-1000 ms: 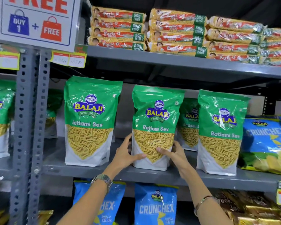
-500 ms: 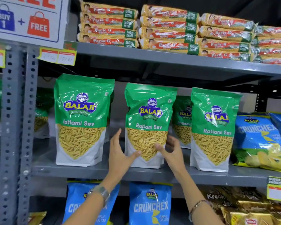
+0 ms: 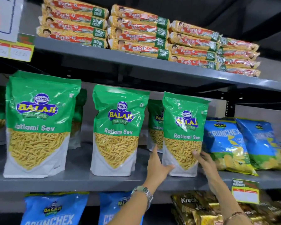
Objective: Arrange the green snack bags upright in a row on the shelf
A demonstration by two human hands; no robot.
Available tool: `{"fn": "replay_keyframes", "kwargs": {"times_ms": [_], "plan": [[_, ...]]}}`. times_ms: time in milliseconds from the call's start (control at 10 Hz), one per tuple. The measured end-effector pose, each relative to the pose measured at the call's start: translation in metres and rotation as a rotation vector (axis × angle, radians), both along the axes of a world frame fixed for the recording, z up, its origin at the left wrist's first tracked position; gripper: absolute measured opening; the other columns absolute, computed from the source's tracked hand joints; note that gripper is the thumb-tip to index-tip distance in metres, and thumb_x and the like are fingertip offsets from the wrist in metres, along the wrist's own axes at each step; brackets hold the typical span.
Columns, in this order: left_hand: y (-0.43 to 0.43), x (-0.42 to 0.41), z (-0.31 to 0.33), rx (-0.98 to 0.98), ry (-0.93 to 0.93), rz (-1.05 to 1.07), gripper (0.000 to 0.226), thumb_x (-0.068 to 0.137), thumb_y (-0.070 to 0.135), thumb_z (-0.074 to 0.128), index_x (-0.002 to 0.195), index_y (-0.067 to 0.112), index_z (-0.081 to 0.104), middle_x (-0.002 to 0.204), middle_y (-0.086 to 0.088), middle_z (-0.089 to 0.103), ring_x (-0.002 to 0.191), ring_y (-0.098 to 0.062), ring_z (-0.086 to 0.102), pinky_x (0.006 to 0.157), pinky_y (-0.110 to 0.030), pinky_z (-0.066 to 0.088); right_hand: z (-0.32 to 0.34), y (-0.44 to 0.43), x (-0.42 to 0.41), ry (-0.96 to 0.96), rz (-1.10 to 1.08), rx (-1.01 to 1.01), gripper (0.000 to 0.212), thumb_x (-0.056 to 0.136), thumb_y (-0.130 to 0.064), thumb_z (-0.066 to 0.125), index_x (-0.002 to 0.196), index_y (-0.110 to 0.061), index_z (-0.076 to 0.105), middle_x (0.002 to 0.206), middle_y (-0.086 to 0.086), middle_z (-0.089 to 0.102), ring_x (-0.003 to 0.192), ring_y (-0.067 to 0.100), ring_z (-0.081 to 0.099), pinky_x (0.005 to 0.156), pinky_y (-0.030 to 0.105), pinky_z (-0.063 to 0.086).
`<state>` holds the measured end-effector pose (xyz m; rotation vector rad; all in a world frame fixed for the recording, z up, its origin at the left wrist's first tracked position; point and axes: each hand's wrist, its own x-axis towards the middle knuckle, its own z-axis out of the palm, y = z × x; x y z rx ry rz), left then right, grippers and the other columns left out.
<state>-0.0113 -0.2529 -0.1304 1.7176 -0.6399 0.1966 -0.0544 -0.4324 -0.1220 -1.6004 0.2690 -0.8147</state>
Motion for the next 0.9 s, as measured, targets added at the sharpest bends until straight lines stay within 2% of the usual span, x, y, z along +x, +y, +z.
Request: {"fn": "replay_keyframes", "kwargs": {"times_ms": [100, 200, 300, 400, 500, 600, 700, 800, 900], "plan": [[-0.011, 0.005, -0.004, 0.007, 0.049, 0.033, 0.095, 0.073, 0.027, 0.075, 0.146, 0.024, 0.013, 0.151, -0.005, 0.031, 0.138, -0.027, 0.029, 0.109, -0.043, 0.034, 0.001, -0.003, 0.001, 0.03, 0.049, -0.038, 0.03, 0.085, -0.035, 0.06, 0.109, -0.02, 0.048, 0.119, 0.008, 0.053, 0.109, 0.022, 0.05, 0.097, 0.038, 0.039], [-0.017, 0.006, -0.005, -0.001, 0.053, 0.044, 0.087, 0.071, 0.028, 0.076, 0.142, 0.024, 0.025, 0.14, -0.009, 0.047, 0.128, -0.028, 0.044, 0.101, -0.045, 0.042, 0.002, -0.006, -0.001, 0.028, 0.072, -0.045, 0.029, 0.086, -0.033, 0.059, 0.109, -0.021, 0.047, 0.116, 0.008, 0.053, 0.11, 0.024, 0.05, 0.1, 0.04, 0.039], [-0.017, 0.005, -0.005, 0.002, 0.029, 0.044, 0.08, 0.07, 0.03, 0.077, 0.136, 0.024, 0.033, 0.134, -0.009, 0.052, 0.124, -0.028, 0.048, 0.099, -0.045, 0.045, 0.002, -0.005, -0.001, -0.011, 0.082, -0.051, 0.022, 0.089, -0.029, 0.056, 0.107, -0.02, 0.047, 0.112, 0.008, 0.053, 0.105, 0.023, 0.049, 0.094, 0.036, 0.038], [-0.016, 0.007, -0.009, 0.011, 0.017, 0.032, 0.078, 0.069, 0.032, 0.076, 0.134, 0.026, 0.035, 0.133, -0.009, 0.053, 0.124, -0.028, 0.048, 0.098, -0.049, 0.045, 0.0, -0.003, -0.002, -0.041, 0.093, -0.041, 0.025, 0.088, -0.03, 0.057, 0.109, -0.02, 0.049, 0.114, 0.01, 0.057, 0.104, 0.025, 0.053, 0.094, 0.038, 0.041], [-0.01, -0.001, -0.004, 0.058, -0.028, 0.013, 0.084, 0.072, 0.034, 0.074, 0.14, 0.028, 0.025, 0.142, -0.005, 0.044, 0.131, -0.026, 0.041, 0.104, -0.047, 0.04, -0.002, 0.001, -0.001, -0.09, 0.067, -0.001, 0.037, 0.088, -0.03, 0.057, 0.121, -0.019, 0.046, 0.12, 0.008, 0.054, 0.114, 0.026, 0.051, 0.102, 0.042, 0.039], [0.008, -0.018, 0.006, 0.109, -0.163, 0.01, 0.089, 0.079, 0.044, 0.064, 0.146, 0.031, 0.006, 0.153, 0.003, 0.026, 0.138, -0.019, 0.028, 0.111, -0.045, 0.032, -0.009, 0.012, 0.005, -0.301, -0.198, 0.083, 0.053, 0.088, -0.03, 0.059, 0.133, -0.008, 0.042, 0.133, 0.012, 0.049, 0.126, 0.028, 0.045, 0.106, 0.039, 0.034], [0.041, -0.037, 0.033, 0.052, -0.39, 0.102, 0.071, 0.089, 0.051, 0.041, 0.145, 0.032, 0.001, 0.153, 0.008, 0.027, 0.133, -0.007, 0.035, 0.11, -0.039, 0.034, 0.001, 0.046, 0.007, -0.451, -0.401, 0.097, 0.056, 0.086, -0.038, 0.056, 0.132, -0.009, 0.042, 0.136, 0.014, 0.047, 0.126, 0.027, 0.045, 0.096, 0.014, 0.037], [0.077, -0.048, 0.066, 0.017, -0.593, 0.239, 0.059, 0.094, 0.047, 0.03, 0.146, 0.025, 0.01, 0.151, 0.009, 0.029, 0.131, 0.0, 0.033, 0.11, -0.021, 0.024, 0.032, 0.088, 0.013, -0.56, -0.407, 0.035, 0.053, 0.087, -0.037, 0.051, 0.134, -0.013, 0.041, 0.139, 0.009, 0.045, 0.128, 0.02, 0.042, 0.102, 0.021, 0.04], [0.118, -0.041, 0.1, -0.055, -0.726, 0.44, 0.053, 0.096, 0.041, 0.031, 0.145, 0.023, 0.019, 0.15, 0.007, 0.032, 0.125, 0.007, 0.026, 0.107, -0.017, 0.018, 0.075, 0.14, 0.01, -0.655, -0.442, -0.08, 0.053, 0.088, -0.036, 0.046, 0.136, -0.013, 0.04, 0.142, 0.006, 0.044, 0.131, 0.018, 0.04, 0.111, 0.041, 0.031]]}}
